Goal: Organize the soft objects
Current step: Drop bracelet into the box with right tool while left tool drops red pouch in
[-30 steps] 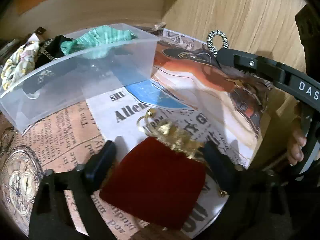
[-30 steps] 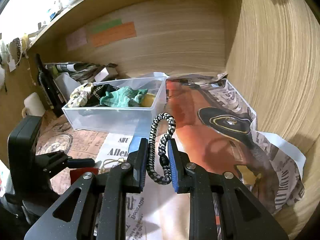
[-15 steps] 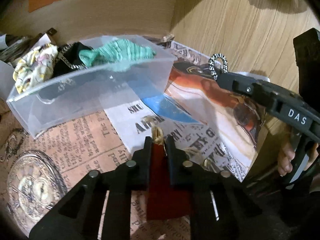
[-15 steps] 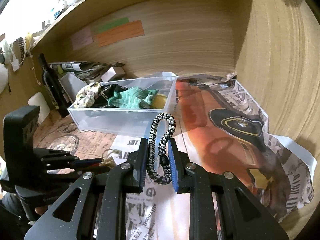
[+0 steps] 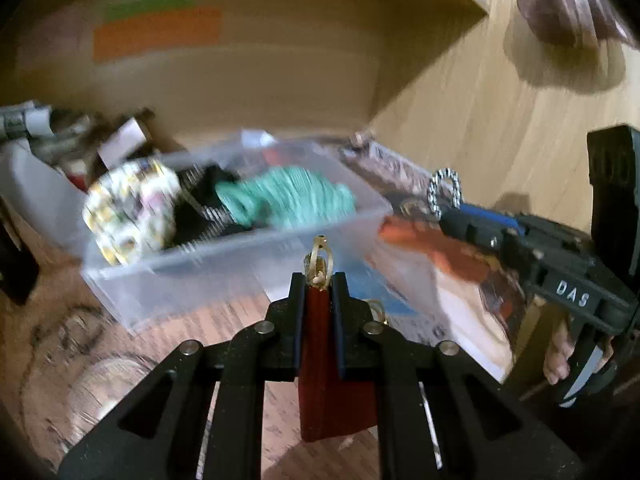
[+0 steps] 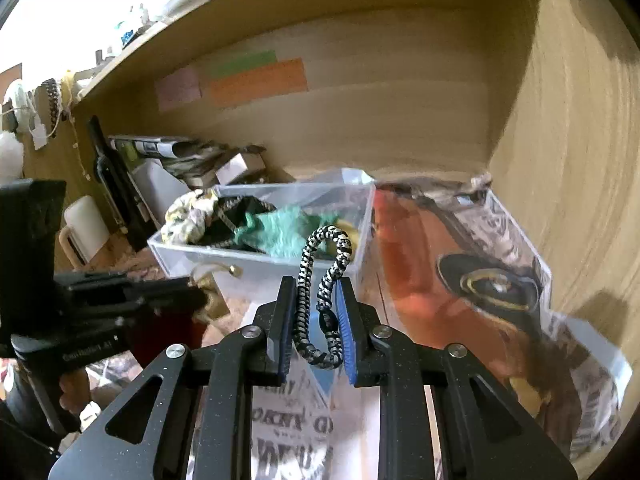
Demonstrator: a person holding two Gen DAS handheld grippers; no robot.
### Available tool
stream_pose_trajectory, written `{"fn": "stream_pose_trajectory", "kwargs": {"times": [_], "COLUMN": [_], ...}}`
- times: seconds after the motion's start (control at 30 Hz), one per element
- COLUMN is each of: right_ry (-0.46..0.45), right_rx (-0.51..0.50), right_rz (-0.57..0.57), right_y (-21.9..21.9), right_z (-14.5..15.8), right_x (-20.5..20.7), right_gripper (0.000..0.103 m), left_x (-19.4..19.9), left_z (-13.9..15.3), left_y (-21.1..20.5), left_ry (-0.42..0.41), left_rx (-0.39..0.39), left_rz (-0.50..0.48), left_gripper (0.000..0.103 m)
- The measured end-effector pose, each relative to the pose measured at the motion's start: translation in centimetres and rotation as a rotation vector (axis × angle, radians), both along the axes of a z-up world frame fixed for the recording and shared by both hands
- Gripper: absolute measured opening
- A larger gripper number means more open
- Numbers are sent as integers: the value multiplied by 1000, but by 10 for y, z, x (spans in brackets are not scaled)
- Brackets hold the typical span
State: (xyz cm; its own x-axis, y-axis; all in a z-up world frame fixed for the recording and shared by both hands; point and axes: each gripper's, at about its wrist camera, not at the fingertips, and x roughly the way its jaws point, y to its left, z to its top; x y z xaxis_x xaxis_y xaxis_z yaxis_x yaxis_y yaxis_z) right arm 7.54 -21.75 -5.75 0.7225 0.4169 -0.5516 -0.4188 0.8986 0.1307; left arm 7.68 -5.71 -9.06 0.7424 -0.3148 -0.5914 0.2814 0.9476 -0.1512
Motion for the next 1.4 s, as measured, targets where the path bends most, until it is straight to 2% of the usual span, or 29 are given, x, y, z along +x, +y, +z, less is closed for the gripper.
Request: {"fn": "stream_pose_trajectory", "kwargs": {"times": [0.23, 0.5, 0.7, 1.07, 1.17, 1.2, 1.23, 1.4], "right_ry": [-40, -52, -21, 83, 84, 82, 80, 53], "right_rx": [8, 8, -5, -52, -72, -80, -82, -99], "right_rz": [26, 73, 113, 142, 145, 143, 144, 125], "right_y": [13, 34, 54, 75, 77, 78, 79, 78], "right_z": [13, 17, 7, -26, -30, -30, -30, -27], "right_x": [17, 42, 61, 91, 91, 91, 91, 87], "right_gripper": [18, 18, 19, 22, 22, 23, 29, 52], "left_x": [12, 45, 72, 113, 116, 115, 114, 105], "left_z": [31, 47, 43, 5, -3, -5, -6, -3], "left_y": [19, 31, 38, 48, 48, 48, 48, 49], "left_ry": [-104, -154, -131, -14, 13, 17, 15, 5], "left_rx": [6, 21, 33, 85, 103, 104, 107, 116], "left_rz": [65, 122, 135, 185, 189, 192, 197, 202], "left_gripper": [12, 12, 12, 13, 36, 48, 55, 64]}}
